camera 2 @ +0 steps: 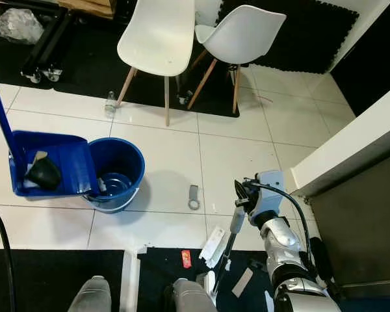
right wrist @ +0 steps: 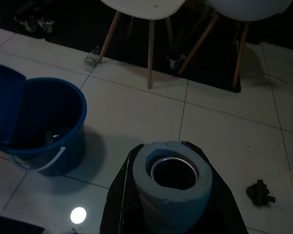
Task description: Sweep floor
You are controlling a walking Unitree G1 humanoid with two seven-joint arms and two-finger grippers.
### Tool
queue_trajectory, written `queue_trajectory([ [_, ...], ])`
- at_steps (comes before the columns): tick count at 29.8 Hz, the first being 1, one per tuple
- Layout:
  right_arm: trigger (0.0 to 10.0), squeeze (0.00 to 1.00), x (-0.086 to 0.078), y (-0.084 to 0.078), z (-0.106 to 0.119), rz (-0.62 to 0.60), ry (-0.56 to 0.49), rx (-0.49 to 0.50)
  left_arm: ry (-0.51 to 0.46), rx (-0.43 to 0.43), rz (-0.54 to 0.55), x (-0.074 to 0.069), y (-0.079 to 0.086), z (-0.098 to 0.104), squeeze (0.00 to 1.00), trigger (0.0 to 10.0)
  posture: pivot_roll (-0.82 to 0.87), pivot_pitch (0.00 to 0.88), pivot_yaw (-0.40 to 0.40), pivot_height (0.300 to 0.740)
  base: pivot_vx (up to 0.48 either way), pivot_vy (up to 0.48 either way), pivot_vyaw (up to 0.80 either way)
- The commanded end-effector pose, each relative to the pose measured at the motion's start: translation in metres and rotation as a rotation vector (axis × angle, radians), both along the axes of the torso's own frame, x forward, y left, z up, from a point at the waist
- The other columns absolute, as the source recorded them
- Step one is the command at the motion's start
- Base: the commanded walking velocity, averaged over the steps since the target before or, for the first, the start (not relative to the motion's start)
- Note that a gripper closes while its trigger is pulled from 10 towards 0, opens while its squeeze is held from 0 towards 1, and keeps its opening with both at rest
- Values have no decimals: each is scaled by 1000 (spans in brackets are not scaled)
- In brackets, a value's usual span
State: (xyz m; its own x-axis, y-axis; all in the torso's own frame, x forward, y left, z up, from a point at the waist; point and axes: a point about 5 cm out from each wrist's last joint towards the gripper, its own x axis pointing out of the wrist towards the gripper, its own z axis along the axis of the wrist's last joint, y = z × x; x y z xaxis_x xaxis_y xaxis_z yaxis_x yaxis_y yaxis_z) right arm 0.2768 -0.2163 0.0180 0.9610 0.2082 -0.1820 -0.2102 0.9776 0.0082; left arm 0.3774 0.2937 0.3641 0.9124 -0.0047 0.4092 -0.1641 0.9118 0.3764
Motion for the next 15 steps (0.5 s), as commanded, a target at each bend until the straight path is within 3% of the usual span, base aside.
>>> queue_trajectory([
  [1, 10000, 0, -10, -15, -7, -18, 53, -37, -34, 37, -49, 4, -17, 8, 0, 10000, 98, 77, -248, 740, 0, 0, 0],
  [7, 10000, 0, -11, -16, -7, -19, 51, -36, -25, 46, -69, 7, -23, 9, 0, 10000, 97, 76, -246, 740, 0, 0, 0],
  [11, 10000, 0, -11, -13, -8, -28, 49, -20, 7, 35, -149, 13, -37, 7, 0, 10000, 102, 77, -239, 740, 0, 0, 0],
  [15, 10000, 0, -10, -10, -8, -38, 48, -5, 63, 80, -238, 18, -54, 3, 0, 10000, 110, 79, -235, 740, 0, 0, 0],
])
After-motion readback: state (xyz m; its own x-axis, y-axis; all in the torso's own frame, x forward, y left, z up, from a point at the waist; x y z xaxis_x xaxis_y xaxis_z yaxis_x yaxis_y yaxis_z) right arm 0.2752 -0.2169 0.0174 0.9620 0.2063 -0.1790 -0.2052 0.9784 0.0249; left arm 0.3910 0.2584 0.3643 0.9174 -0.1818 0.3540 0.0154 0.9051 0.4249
